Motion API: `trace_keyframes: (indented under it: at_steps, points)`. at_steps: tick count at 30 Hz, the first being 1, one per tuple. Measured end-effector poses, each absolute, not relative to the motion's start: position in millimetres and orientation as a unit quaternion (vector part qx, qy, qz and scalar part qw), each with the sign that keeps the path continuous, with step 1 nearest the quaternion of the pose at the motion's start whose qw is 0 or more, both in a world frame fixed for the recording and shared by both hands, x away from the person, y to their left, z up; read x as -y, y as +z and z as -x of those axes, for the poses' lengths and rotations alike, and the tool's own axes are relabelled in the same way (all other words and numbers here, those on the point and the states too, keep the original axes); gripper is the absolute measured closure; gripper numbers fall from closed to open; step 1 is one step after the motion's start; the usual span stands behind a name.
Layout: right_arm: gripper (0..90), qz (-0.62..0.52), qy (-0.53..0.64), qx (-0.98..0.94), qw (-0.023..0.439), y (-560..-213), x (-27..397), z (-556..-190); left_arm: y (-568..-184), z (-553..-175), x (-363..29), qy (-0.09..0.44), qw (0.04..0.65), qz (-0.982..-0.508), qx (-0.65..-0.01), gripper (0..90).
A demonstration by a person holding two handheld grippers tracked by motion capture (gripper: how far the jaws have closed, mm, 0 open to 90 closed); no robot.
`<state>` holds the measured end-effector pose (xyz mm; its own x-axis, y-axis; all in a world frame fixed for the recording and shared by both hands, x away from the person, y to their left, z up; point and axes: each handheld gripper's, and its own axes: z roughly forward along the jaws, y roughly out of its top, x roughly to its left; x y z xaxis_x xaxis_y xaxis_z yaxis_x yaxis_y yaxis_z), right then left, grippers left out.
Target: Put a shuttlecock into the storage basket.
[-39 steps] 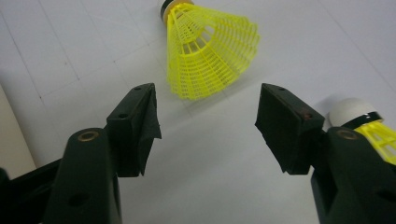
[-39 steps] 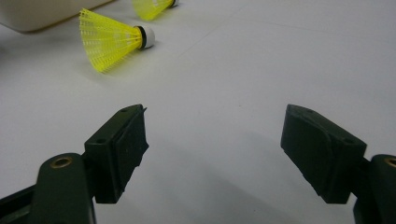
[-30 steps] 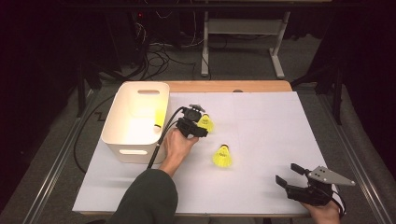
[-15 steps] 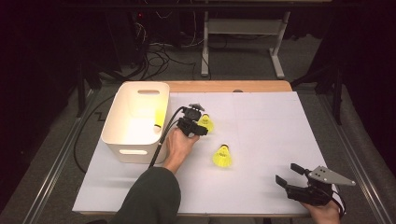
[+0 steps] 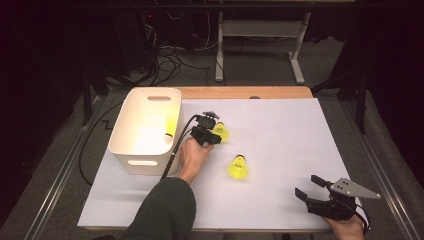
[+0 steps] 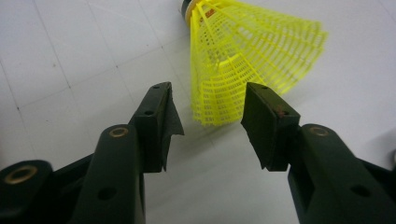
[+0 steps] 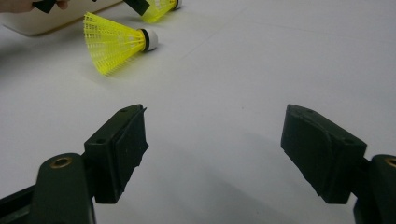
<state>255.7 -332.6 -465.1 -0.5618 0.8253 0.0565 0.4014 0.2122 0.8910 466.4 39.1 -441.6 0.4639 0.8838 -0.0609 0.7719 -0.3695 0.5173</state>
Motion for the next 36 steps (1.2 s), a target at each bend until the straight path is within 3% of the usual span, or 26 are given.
trace_keyframes:
  at_steps: [22,36]
  points:
    - [22.8,-0.410,0.472,-0.748,0.224,-465.4,332.2,-255.9,-441.2,-467.7,-40.5,0.123,0.249,-0.815,-0.508,79.3]
    - [22.9,-0.408,0.472,-0.749,0.223,-465.4,331.5,-255.9,-439.0,-465.8,-40.4,0.116,0.247,-0.818,-0.506,88.8]
